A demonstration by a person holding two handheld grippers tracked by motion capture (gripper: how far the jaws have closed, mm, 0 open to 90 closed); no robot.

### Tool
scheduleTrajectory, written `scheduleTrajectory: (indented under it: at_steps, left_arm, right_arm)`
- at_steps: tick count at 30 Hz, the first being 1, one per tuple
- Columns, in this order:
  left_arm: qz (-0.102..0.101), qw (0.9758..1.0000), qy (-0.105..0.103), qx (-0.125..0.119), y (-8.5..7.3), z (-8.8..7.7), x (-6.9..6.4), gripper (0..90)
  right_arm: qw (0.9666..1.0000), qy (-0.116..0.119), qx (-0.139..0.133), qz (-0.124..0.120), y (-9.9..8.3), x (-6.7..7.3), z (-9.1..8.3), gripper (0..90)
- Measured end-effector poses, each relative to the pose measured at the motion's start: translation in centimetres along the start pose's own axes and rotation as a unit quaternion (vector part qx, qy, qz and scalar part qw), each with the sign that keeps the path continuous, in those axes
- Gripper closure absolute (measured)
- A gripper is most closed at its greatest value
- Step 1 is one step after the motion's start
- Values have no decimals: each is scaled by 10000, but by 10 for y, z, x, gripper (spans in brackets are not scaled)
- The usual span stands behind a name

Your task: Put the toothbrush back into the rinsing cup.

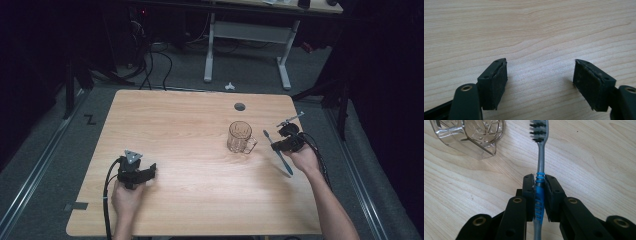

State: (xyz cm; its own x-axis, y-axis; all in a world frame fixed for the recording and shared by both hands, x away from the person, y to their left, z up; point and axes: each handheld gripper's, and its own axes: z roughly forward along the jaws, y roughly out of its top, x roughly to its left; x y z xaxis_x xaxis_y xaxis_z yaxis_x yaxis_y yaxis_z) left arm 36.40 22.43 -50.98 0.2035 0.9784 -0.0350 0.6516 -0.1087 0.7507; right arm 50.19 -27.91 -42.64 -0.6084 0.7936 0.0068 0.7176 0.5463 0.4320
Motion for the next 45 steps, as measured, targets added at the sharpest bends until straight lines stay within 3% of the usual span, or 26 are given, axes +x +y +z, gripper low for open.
scheduleTrajectory:
  at_steps: [23, 45]
  left_arm:
    - [11, 10000, 9, 10, 0, 0, 0, 281]
    - [14, 10000, 13, 10, 0, 0, 0, 282]
  right_arm:
    - [9980, 262, -580, -17, -8, 6, -18, 802]
    - [9929, 527, -1060, -89, -9, 15, -29, 801]
